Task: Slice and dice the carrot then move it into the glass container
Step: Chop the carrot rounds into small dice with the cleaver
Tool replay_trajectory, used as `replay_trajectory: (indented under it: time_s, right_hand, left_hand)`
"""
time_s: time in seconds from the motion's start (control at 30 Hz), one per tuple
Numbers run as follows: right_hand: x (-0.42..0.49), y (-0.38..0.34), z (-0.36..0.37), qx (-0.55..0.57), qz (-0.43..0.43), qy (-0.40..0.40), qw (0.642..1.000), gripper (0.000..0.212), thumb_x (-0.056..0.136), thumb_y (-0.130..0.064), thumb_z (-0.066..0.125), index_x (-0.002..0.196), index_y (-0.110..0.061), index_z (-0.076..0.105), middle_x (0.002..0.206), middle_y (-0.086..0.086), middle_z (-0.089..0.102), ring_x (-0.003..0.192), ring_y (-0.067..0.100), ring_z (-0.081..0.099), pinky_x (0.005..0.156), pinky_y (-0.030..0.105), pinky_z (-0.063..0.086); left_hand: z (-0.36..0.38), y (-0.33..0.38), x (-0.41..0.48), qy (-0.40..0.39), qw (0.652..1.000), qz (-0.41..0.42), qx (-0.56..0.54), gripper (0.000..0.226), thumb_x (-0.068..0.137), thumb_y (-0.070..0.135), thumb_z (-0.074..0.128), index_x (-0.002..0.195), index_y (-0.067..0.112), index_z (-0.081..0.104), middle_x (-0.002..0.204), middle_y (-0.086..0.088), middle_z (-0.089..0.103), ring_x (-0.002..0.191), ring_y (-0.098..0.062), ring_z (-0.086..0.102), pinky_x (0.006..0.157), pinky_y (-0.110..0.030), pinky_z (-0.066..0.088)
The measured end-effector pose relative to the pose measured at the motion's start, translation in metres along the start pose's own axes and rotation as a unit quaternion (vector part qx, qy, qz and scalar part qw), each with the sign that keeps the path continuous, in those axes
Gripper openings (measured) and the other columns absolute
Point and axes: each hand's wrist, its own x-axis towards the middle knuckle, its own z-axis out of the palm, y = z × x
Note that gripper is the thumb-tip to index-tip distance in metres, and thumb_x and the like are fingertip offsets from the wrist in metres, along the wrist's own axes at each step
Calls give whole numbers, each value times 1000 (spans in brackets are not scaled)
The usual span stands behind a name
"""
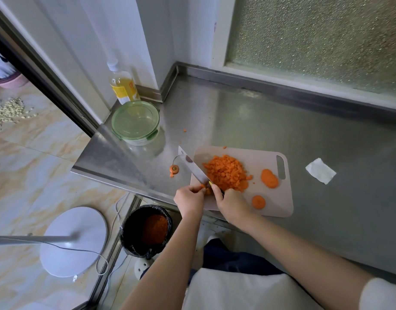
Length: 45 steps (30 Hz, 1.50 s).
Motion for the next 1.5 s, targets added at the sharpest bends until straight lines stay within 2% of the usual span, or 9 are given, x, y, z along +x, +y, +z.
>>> replay_trajectory:
  time_s: [0.1,0.17,0.33,0.43,0.63,0.93,1.13,1.33,1.5]
  right_hand:
    - [5,2,-2,19,-9,-13,1000,67,100,-49,25,64,-1,56,68,16,62,70,34,64,57,35,49]
    - [7,4,-1,27,7,-13,1000,67,98,-54,24,53,-9,46,62,12,58,67,31,63,56,33,45]
    - [7,9,-8,85,45,-74,993,54,96,-57,29,61,-18,45,62,2,50,63,20,50,54,27,37]
    - [9,9,-8,76,23,-66,995,60,99,-54,27,55,-15,43,57,3,47,62,21,50,53,27,33]
    - [12,12,-8,73,9,-49,996,66,99,-53,26,50,-13,42,53,2,46,56,18,48,56,28,33]
    - [-3,15,-15,97,-1,-42,994,65,100,-50,28,49,-12,38,49,1,42,52,13,44,48,22,27]
    - [-5,16,-7,96,3,-37,995,65,99,-52,26,50,-13,43,54,3,48,64,23,53,59,29,36]
    - [-2,11,-4,60,-2,-26,998,66,98,-54,25,53,-12,49,63,10,58,72,29,62,67,35,48]
    - [4,7,-4,39,7,-29,999,65,99,-53,24,54,-12,48,62,8,55,69,28,61,59,29,40]
  left_hand:
    - [0,0,-1,3,1000,5,-2,10,84,17,69,90,13,75,79,4,66,68,-5,55,51,-7,36]
    - [0,0,-2,7,1000,7,-10,11,83,17,69,91,12,75,86,1,70,70,-5,55,61,-11,41]
    - [0,-2,-2,17,1000,4,-18,13,81,19,72,92,13,75,85,3,69,73,-7,57,69,-19,45]
    - [0,-4,-3,19,1000,5,-22,14,82,21,71,93,15,75,91,1,72,75,-9,60,75,-23,52]
    - [-1,-4,-4,17,999,-9,-29,6,82,20,69,76,21,71,78,7,66,68,-4,56,58,-12,41]
    - [-1,-1,-2,4,1000,-9,-15,7,81,19,68,80,18,74,74,5,62,76,-14,59,67,-21,44]
    - [-1,-3,-1,3,1000,-7,-18,9,82,20,68,82,15,75,76,4,65,73,-13,58,72,-24,48]
    - [0,-1,-2,5,1000,-7,-11,10,84,19,65,84,15,75,75,5,62,71,-10,56,66,-19,42]
    - [0,-2,0,3,1000,-10,-10,9,82,17,66,82,15,75,73,5,63,70,-11,57,62,-18,41]
